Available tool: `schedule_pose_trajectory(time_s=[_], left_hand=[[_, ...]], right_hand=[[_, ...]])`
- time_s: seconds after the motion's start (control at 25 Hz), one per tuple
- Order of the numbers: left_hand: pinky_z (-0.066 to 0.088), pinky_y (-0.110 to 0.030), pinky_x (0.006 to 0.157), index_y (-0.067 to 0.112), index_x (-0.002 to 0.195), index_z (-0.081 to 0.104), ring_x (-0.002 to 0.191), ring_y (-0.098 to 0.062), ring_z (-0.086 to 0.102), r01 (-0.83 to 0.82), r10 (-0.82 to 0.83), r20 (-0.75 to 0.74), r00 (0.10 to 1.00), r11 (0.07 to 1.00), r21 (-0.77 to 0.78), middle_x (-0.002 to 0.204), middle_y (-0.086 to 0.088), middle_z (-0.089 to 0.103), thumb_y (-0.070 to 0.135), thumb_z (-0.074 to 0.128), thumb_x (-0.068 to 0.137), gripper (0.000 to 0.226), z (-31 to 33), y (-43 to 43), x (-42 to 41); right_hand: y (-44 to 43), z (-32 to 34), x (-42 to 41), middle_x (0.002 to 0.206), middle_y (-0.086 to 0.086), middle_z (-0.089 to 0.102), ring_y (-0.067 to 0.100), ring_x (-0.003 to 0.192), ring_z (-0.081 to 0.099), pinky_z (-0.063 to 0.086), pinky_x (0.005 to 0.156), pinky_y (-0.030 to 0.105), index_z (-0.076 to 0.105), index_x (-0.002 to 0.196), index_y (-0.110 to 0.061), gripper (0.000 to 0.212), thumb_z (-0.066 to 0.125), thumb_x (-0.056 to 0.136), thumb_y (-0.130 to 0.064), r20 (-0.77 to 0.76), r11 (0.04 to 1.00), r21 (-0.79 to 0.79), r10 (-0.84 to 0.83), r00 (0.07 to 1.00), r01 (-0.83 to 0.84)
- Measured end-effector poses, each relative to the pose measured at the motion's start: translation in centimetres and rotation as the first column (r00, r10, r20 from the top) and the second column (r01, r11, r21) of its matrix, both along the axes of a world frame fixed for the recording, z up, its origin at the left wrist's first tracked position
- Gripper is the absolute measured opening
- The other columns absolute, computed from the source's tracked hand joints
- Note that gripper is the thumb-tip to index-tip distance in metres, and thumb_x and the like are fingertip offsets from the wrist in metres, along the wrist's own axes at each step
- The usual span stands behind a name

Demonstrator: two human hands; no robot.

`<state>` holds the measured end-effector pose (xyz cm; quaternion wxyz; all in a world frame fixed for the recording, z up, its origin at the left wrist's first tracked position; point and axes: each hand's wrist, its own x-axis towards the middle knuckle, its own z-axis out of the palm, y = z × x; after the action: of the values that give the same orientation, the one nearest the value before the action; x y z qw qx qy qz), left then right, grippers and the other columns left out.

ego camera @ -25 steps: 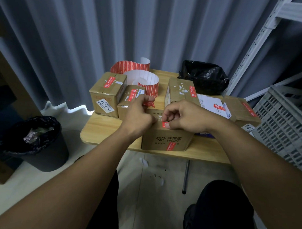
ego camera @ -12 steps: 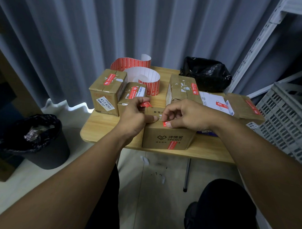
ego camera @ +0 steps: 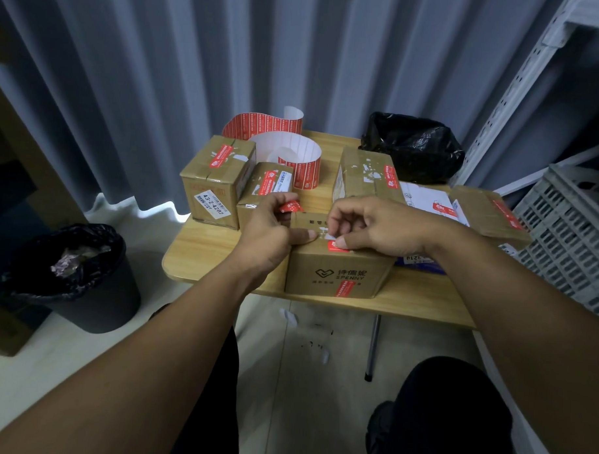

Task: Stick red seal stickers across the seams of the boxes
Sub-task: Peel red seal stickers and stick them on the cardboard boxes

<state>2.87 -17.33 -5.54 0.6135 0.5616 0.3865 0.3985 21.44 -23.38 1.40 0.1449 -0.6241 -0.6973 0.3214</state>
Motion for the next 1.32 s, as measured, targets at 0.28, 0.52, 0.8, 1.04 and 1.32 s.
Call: schedule_pose_trajectory(time_s=[0.28,0.52,0.8,1.04,1.32], left_hand=[[0.051,-0.015,0.071,0.011,0.133,0.054,0.089,-0.006,0.063,0.001,-0.001,0.006,1.0,1.0,-0.013,0.106,-0.001,0.064,-0.013,0.077,0.074,0.068,-0.1,0.1,0.0],[0.05,-0.009,0.065,0.007,0.133,0.053,0.067,0.013,0.062,0.006,-0.006,0.0,1.0,1.0,-0.014,0.099,0.002,0.062,-0.016,0.074,0.075,0.066,0.3,0.1,0.0],[0.053,-0.024,0.084,0.011,0.133,0.053,0.097,-0.009,0.063,0.022,-0.022,-0.016,1.0,1.0,-0.019,0.109,0.0,0.064,-0.01,0.077,0.075,0.067,0.3,0.1,-0.3],[0.047,-0.005,0.061,0.006,0.133,0.052,0.067,0.016,0.062,0.009,-0.009,-0.02,1.0,1.0,-0.021,0.098,0.004,0.06,-0.016,0.073,0.076,0.064,0.3,-0.2,-0.1],[0.052,-0.014,0.074,0.01,0.133,0.053,0.1,-0.008,0.061,0.018,-0.018,-0.015,1.0,0.999,-0.032,0.116,-0.004,0.063,-0.009,0.079,0.074,0.067,0.1,0.0,-0.3]], right_hand=[[0.9,0.5,-0.7,0.089,-0.002,0.062,0.01,0.08,0.054,0.049,0.079,0.037,0.065,0.086,-0.032,0.013,0.065,0.096,-0.023,0.177,0.995,-0.027,0.099,0.979,-0.096],[1.2,0.6,-1.0,0.102,-0.012,0.041,0.015,0.099,0.05,0.046,0.096,0.046,0.052,0.088,-0.032,0.014,0.053,0.102,-0.029,0.345,0.982,-0.082,0.19,0.919,-0.172],[0.8,-0.2,-0.2,0.106,-0.013,0.043,0.016,0.103,0.05,0.046,0.096,0.051,0.054,0.094,-0.032,0.009,0.053,0.102,-0.03,0.309,0.986,-0.017,0.163,0.937,-0.165],[0.0,-0.2,0.0,0.109,-0.006,0.049,0.003,0.095,0.053,0.045,0.087,0.025,0.066,0.104,-0.035,0.013,0.065,0.096,-0.024,0.136,0.992,0.063,0.096,0.986,-0.105],[0.0,-0.6,-0.3,0.099,-0.008,0.06,0.002,0.092,0.057,0.047,0.088,0.029,0.074,0.093,-0.029,0.01,0.072,0.092,-0.018,0.087,0.989,0.125,0.062,0.994,-0.073]])
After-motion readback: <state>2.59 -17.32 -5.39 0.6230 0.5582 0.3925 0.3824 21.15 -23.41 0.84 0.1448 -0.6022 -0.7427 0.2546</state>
